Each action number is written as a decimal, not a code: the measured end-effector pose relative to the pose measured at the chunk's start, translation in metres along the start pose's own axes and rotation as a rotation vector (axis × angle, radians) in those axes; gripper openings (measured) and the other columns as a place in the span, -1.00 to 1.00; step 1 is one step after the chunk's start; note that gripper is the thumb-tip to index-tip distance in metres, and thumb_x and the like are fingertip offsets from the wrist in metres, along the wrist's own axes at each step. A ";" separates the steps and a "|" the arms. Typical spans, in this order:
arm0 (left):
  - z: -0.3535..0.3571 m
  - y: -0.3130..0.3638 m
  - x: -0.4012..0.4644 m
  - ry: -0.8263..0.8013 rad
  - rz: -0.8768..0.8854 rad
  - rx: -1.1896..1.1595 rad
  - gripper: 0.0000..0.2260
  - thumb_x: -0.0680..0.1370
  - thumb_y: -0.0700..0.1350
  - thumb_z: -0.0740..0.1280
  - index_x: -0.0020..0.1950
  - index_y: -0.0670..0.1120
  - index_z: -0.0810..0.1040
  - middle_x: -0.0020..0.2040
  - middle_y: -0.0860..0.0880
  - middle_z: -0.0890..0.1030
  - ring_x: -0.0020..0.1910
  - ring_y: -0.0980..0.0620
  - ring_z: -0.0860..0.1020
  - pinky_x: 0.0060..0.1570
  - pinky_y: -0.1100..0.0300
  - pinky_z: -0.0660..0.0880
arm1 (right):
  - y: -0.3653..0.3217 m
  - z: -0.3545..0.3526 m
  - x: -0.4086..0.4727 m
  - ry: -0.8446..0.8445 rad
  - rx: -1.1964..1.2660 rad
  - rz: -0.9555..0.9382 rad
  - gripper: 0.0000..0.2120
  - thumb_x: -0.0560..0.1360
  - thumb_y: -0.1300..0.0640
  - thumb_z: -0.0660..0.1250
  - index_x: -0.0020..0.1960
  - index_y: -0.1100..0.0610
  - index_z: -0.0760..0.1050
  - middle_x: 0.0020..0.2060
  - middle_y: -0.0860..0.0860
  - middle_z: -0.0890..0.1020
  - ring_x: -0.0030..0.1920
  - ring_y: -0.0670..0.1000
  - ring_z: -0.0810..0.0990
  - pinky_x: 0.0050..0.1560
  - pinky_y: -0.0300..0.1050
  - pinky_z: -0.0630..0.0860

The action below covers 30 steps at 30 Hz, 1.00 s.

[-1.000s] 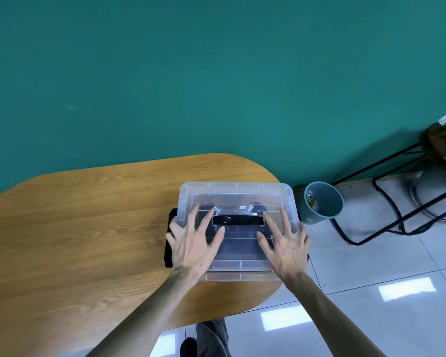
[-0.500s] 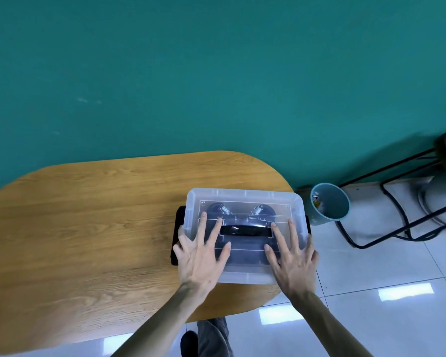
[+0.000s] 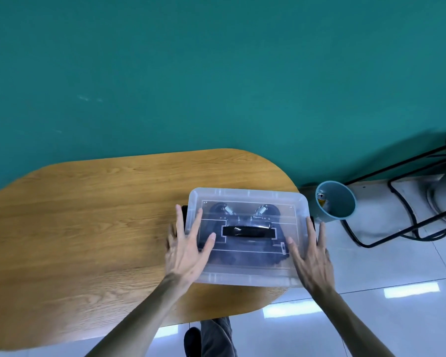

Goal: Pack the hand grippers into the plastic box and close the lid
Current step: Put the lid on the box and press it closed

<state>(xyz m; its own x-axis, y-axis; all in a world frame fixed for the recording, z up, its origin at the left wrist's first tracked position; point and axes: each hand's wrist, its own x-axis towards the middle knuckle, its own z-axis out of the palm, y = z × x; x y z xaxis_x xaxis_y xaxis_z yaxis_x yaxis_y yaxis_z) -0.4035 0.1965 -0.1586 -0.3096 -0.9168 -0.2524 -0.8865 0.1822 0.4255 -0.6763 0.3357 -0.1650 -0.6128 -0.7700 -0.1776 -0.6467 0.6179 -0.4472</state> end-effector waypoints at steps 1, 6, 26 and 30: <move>-0.001 0.000 0.000 -0.007 0.003 -0.048 -0.37 0.56 0.40 0.04 0.55 0.39 -0.18 0.57 0.13 -0.43 0.45 -0.33 0.30 0.18 -0.31 0.49 | 0.001 0.001 0.001 -0.009 0.013 -0.024 -0.23 0.50 -0.44 -0.02 0.60 -0.17 -0.14 0.62 0.03 0.00 0.54 0.23 0.17 0.27 0.30 0.47; -0.007 0.006 -0.002 -0.005 -0.019 -0.144 -0.37 0.55 0.38 0.14 0.50 0.49 -0.17 0.59 0.17 -0.37 0.46 -0.31 0.32 0.20 -0.31 0.45 | -0.009 -0.006 -0.003 0.012 0.077 0.063 -0.26 0.50 -0.36 0.16 0.58 -0.26 -0.07 0.60 0.08 0.05 0.43 0.33 0.32 0.30 0.25 0.40; -0.002 0.026 -0.014 0.071 0.016 0.237 -0.34 0.54 0.48 -0.11 0.57 0.33 -0.23 0.59 0.01 -0.41 -0.12 -0.06 0.32 -0.36 0.17 0.51 | -0.043 0.002 -0.014 0.100 -0.350 0.073 -0.30 0.50 -0.46 0.10 0.55 -0.17 0.23 0.52 0.31 0.20 -0.15 0.26 0.47 -0.23 0.08 0.43; -0.004 0.030 -0.012 0.039 -0.005 0.357 -0.29 0.49 0.52 -0.19 0.56 0.30 -0.29 0.56 -0.02 -0.47 -0.14 -0.10 0.32 -0.29 0.14 0.48 | -0.046 0.007 -0.016 0.108 -0.383 0.071 -0.30 0.46 -0.46 0.07 0.53 -0.20 0.27 0.58 0.20 0.15 -0.15 0.22 0.40 -0.19 0.05 0.35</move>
<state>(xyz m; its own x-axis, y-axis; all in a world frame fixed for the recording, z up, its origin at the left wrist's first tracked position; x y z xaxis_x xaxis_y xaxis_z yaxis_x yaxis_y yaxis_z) -0.4247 0.2121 -0.1398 -0.2977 -0.9295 -0.2176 -0.9543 0.2840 0.0925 -0.6342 0.3184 -0.1480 -0.6930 -0.7148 -0.0936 -0.7111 0.6991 -0.0743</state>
